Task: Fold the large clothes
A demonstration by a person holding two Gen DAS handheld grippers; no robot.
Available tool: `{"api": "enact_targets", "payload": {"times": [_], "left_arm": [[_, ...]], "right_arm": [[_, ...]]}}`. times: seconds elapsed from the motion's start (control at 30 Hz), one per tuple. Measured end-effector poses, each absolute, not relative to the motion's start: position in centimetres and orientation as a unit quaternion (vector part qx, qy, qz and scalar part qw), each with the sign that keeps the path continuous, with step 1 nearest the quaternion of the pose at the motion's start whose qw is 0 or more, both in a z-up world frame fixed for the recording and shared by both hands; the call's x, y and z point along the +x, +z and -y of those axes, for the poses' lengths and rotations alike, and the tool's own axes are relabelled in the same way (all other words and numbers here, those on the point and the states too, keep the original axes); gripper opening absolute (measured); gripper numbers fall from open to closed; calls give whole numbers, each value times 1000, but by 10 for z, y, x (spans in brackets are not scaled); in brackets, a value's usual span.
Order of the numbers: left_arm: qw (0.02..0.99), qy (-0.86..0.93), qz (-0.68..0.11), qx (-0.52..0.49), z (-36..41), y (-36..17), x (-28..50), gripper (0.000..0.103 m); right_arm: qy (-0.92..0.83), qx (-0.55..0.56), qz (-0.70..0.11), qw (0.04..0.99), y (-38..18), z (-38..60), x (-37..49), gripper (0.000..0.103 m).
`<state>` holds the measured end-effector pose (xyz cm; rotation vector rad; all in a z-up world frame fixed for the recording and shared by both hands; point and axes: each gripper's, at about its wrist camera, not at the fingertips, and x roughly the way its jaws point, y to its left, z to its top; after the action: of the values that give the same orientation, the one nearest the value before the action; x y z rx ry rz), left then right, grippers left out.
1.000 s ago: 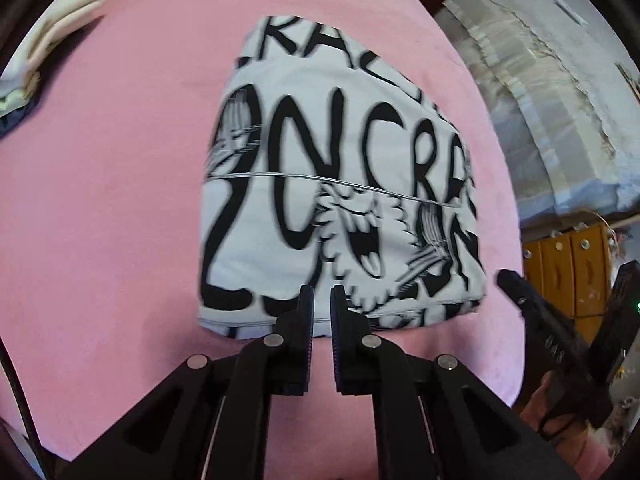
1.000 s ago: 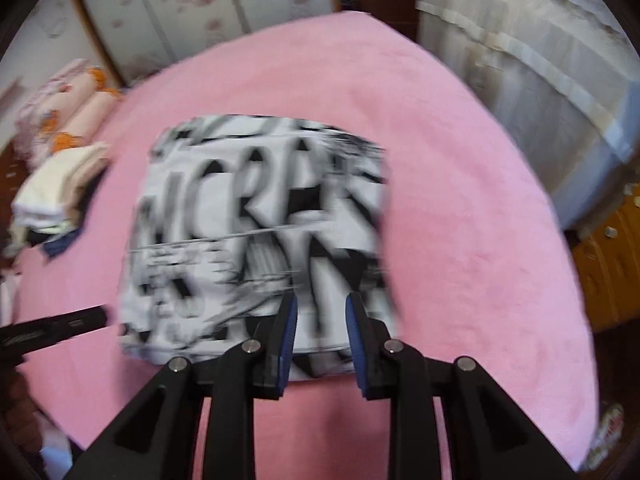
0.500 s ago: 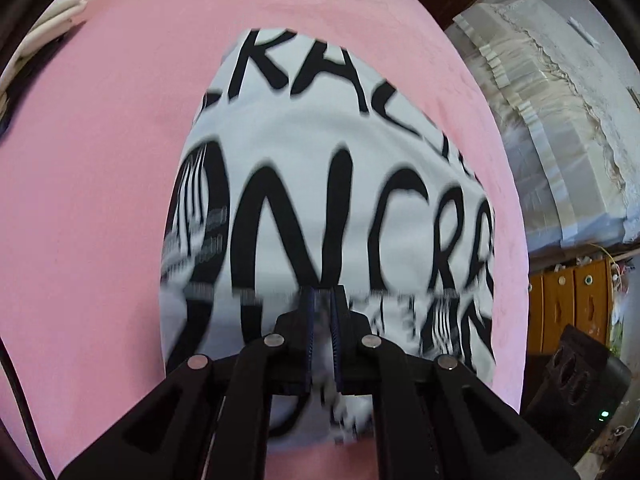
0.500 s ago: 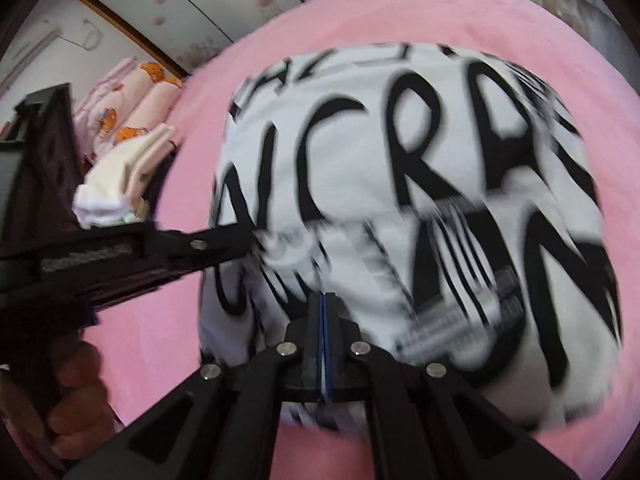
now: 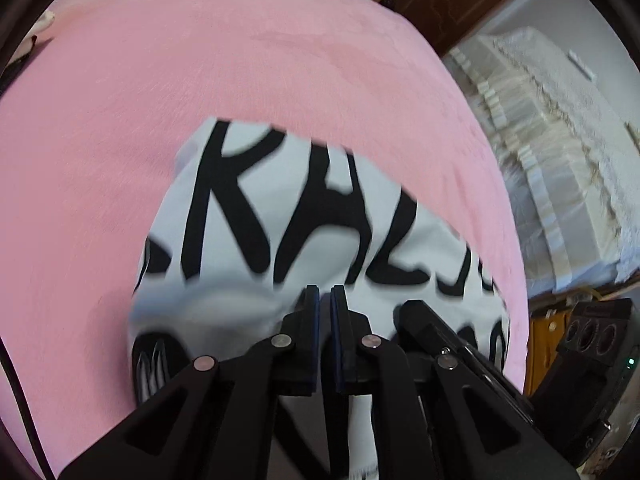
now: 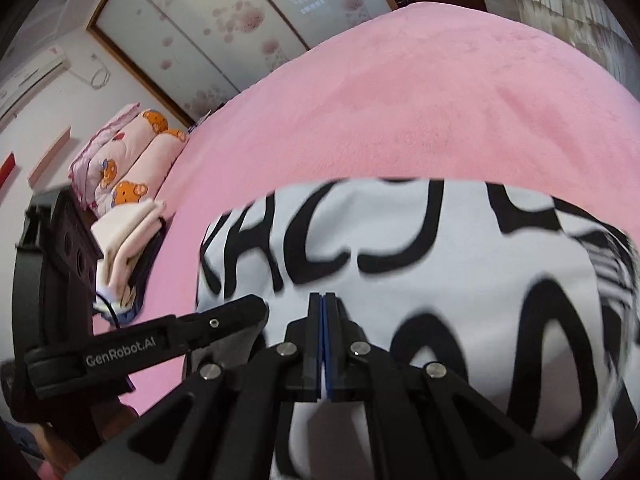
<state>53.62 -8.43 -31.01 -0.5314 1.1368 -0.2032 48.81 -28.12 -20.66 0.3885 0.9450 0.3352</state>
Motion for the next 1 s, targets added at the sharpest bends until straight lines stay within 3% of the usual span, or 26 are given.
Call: {"api": "enact_targets", "payload": {"times": [0.3,0.47,1.0], "left_arm": [[840,-68,-510,-172,108,-321,554,1],[838,-83,-509,-180,97,-318,561,1],[867,27,-480,-132,39,-260,531,1]], "right_arm": [[123,152,-458,867,-220,294,516,0],[96,115,-460,875,-210,309,505,0],[-57,100,-450,885,-168,388,451,0]]}}
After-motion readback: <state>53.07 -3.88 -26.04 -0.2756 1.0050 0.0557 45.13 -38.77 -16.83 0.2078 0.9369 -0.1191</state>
